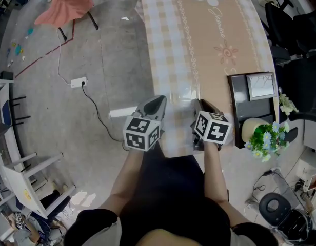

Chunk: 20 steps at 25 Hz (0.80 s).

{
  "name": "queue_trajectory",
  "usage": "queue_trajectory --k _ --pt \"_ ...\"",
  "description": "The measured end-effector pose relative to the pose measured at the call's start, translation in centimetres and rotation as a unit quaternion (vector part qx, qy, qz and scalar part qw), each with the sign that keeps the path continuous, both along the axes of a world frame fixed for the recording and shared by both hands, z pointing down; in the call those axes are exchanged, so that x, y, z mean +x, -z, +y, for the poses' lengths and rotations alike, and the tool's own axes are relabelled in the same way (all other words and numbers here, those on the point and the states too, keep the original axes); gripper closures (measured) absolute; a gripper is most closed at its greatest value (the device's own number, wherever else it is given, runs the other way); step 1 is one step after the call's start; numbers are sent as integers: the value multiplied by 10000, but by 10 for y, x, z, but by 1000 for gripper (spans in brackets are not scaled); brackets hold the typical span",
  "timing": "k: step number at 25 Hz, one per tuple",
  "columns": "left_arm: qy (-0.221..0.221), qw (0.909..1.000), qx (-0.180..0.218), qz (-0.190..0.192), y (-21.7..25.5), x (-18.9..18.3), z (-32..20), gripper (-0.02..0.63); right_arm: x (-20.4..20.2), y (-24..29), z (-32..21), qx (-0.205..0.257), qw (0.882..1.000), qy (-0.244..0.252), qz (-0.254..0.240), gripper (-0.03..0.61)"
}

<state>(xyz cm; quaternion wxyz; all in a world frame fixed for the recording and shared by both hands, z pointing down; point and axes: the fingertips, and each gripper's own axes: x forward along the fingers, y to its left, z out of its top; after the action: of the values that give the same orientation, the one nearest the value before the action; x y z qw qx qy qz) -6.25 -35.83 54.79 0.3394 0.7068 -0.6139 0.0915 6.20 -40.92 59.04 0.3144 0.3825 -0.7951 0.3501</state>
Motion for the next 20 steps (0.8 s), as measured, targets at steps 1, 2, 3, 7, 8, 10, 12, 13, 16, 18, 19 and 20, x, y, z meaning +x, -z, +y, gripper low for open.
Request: queue_trajectory --k 1,2,3,7,8,10,12,13,16,18,19,20 --pt "2 10000 2 -1 0 0 1 604 0 0 0 8 10000 -12 -10 518" --pt "6 10000 4 -2 0 0 1 604 -1 0 1 14 10000 -24 -23 518" --pt "11 10000 6 -3 0 -1 2 604 -1 0 1 11 10000 -45 -53 520" --pt "20 10000 15 -21 2 -1 4 604 2 1 2 -68 9994 -201 -268 541" --pt "19 10000 19 -25 3 -1 5 604 3 1 2 -94 9992 -231 -328 545" --pt "11 10000 27 -31 3 0 6 604 3 2 3 -129 9985 -287 -438 546" --pt "-3 10000 37 -36 4 1 8 603 3 3 4 -168 9976 -360 -571 549" --pt "-11 10000 42 -40 4 1 9 604 3 4 5 -194 9969 -400 -648 551" --pt "-34 10000 56 -56 6 2 11 604 3 7 7 -244 9948 -509 -848 555" --pt "-54 9999 60 -69 7 2 13 604 3 9 7 -252 9932 -576 -978 558" --pt "-65 9999 66 -75 8 2 14 604 3 11 8 -251 9925 -606 -1033 560" --pt "-77 9999 75 -81 9 2 15 604 3 13 9 -243 9920 -630 -1067 561"
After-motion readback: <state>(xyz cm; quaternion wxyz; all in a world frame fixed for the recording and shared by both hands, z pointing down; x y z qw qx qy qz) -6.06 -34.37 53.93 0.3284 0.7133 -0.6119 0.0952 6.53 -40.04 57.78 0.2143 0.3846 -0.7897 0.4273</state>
